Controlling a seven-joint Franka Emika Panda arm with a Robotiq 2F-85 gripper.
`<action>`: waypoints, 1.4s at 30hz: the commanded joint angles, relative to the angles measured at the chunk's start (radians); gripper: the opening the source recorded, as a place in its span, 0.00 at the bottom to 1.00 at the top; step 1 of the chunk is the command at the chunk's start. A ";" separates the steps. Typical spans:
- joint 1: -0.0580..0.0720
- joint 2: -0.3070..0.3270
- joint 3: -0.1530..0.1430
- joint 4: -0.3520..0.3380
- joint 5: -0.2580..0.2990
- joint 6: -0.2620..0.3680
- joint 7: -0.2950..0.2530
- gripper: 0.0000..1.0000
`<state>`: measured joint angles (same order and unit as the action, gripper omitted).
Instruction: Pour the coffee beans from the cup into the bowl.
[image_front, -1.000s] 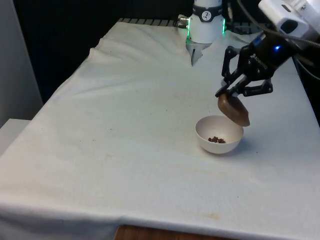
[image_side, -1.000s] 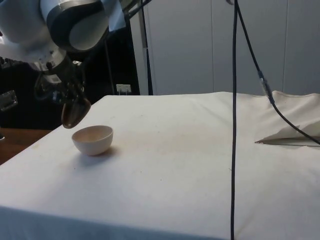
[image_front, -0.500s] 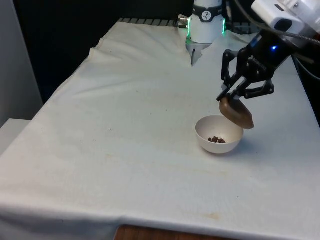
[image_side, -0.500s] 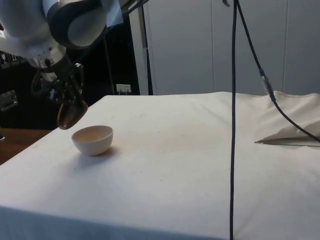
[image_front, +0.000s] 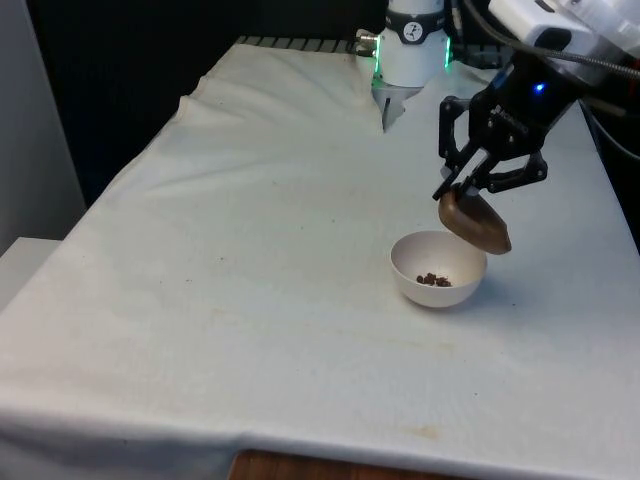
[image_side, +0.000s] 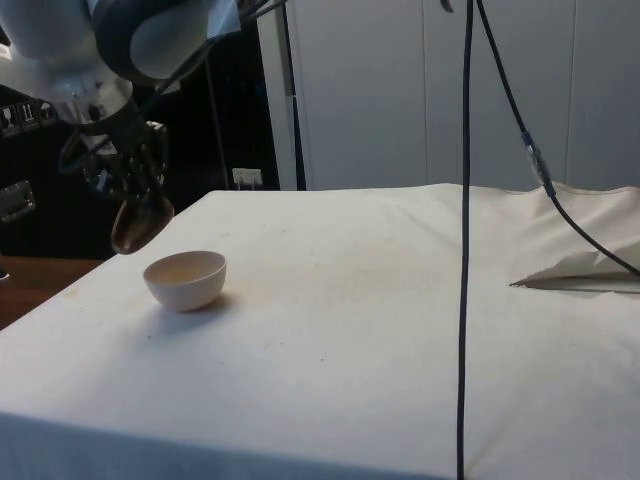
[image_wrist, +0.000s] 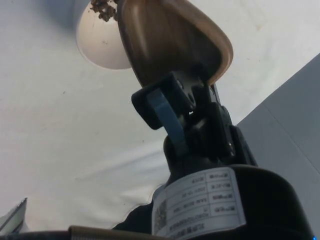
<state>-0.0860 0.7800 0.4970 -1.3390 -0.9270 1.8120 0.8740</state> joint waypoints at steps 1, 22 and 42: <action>-0.015 -0.008 0.008 -0.012 0.012 0.025 -0.004 0.00; -0.007 -0.031 -0.028 -0.034 0.072 0.040 -0.007 0.00; -0.018 -0.118 -0.085 -0.179 0.078 0.103 0.002 0.00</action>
<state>-0.0900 0.6810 0.4020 -1.4860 -0.8530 1.8870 0.8680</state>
